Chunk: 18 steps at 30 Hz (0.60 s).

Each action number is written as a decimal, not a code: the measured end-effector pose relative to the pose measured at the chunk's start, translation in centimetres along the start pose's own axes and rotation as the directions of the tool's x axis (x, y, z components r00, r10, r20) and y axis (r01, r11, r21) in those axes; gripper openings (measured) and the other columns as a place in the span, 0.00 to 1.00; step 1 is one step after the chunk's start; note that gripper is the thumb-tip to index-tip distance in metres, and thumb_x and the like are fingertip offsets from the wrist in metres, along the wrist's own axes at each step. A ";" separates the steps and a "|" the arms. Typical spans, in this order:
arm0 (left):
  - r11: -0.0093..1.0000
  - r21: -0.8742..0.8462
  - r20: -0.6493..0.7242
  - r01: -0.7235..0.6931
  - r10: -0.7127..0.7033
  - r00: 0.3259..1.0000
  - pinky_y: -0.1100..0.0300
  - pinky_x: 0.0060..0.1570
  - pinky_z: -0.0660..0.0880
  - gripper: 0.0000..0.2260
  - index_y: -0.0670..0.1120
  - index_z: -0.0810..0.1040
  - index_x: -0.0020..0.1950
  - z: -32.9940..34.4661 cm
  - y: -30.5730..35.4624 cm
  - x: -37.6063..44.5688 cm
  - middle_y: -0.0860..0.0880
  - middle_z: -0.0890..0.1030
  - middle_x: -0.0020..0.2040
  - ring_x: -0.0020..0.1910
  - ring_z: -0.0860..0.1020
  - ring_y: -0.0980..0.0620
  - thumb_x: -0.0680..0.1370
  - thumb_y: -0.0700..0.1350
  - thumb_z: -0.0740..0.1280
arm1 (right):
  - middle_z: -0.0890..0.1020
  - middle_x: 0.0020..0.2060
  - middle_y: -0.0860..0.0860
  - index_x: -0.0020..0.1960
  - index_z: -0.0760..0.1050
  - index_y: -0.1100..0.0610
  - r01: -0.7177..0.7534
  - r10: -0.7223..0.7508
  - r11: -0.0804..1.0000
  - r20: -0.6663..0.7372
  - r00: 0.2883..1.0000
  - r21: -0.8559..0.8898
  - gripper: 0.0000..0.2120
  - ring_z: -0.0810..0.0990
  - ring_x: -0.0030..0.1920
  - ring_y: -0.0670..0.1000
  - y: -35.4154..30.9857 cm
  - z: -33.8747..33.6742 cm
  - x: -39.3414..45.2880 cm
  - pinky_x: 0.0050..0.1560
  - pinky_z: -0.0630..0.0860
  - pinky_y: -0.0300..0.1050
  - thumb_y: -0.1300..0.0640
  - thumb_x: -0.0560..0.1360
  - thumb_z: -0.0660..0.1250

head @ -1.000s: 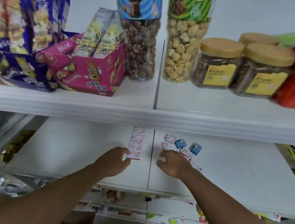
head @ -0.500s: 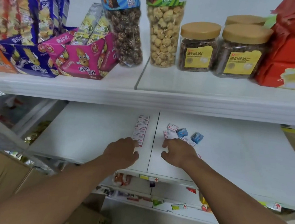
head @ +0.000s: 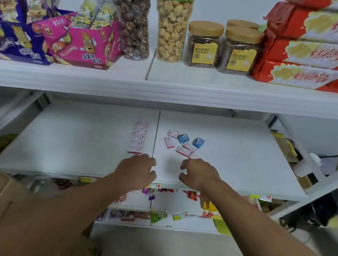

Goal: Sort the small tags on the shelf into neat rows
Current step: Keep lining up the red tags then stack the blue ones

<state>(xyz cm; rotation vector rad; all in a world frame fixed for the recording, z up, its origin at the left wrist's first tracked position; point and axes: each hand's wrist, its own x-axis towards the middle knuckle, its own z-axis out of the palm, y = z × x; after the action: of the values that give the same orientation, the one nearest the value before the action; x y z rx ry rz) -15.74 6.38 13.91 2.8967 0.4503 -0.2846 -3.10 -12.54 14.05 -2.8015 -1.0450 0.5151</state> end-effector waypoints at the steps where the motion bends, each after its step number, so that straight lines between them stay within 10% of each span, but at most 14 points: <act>1: 1.000 0.005 0.004 -0.018 0.018 1.000 0.50 0.61 0.77 0.20 0.53 0.76 0.74 0.4 0.4 -0.3 0.52 0.78 0.69 0.65 0.78 0.48 0.84 0.56 0.60 | 0.81 0.64 0.49 0.69 0.77 0.45 -0.018 0.018 1.000 0.002 1.000 -0.004 0.21 0.80 0.60 0.54 0.2 0.3 -0.9 0.57 0.80 0.51 0.42 0.78 0.65; 18: 0.954 0.089 0.014 -0.286 0.286 0.958 0.49 0.59 0.78 0.19 0.56 0.75 0.74 1.8 17.3 -3.1 0.52 0.77 0.71 0.65 0.78 0.47 0.84 0.57 0.61 | 0.82 0.62 0.50 0.68 0.78 0.47 -0.294 0.299 0.951 -0.051 0.953 0.094 0.21 0.80 0.62 0.56 10.8 -0.9 -18.1 0.58 0.79 0.51 0.44 0.76 0.67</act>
<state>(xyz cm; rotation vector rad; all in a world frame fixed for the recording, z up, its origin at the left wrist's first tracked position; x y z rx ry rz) -13.46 -11.07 15.68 2.9961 0.0139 -0.2667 -8.91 -32.53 17.58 -2.8896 -0.5755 0.4795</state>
